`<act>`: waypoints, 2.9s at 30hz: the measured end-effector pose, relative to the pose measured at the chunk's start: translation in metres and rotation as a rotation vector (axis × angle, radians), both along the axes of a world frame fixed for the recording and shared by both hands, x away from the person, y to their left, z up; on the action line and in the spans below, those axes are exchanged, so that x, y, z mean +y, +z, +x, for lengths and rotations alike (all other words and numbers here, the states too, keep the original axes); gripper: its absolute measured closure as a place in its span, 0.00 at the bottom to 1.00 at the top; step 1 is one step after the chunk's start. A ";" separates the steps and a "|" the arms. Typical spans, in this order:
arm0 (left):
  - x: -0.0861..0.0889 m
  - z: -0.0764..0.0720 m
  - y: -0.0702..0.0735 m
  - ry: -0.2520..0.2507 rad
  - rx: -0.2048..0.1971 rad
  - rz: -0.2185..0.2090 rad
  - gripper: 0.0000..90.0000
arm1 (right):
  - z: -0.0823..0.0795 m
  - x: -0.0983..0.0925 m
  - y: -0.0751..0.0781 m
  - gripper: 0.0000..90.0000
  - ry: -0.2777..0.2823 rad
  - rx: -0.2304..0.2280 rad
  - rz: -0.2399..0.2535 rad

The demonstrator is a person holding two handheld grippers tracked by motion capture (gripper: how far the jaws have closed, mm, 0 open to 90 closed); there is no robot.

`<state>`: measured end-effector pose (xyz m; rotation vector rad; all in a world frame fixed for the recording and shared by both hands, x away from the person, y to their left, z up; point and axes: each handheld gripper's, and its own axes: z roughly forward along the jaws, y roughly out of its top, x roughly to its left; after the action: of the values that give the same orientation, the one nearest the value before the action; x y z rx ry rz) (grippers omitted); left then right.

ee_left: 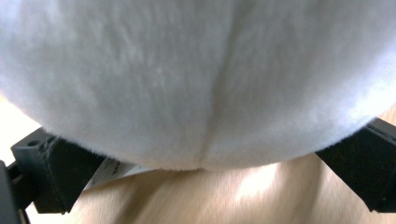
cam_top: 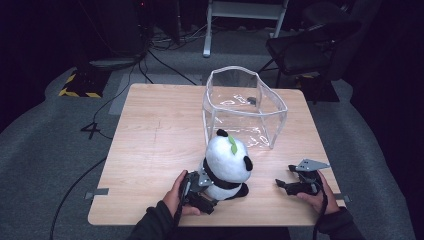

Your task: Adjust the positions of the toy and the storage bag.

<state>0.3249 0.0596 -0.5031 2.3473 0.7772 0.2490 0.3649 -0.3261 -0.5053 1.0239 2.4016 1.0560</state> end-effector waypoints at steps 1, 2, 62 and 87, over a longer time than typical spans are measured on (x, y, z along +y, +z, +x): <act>-0.002 0.001 0.000 0.003 -0.002 0.001 0.00 | 0.000 0.000 0.000 0.18 0.000 0.000 0.000; -0.005 0.003 0.000 0.004 -0.002 0.002 0.00 | 0.000 0.000 0.000 0.18 0.000 0.000 0.000; 0.059 -0.021 0.026 0.049 -0.076 -0.012 0.18 | -0.007 -0.004 0.000 0.19 -0.031 0.002 0.005; 0.136 -0.019 0.004 0.183 -0.011 0.002 0.17 | -0.036 0.037 0.057 0.19 0.118 -0.101 0.198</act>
<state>0.3062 0.1960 -0.4994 2.2761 0.9880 0.3405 0.3289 -0.2893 -0.4478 0.8752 2.3363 1.3757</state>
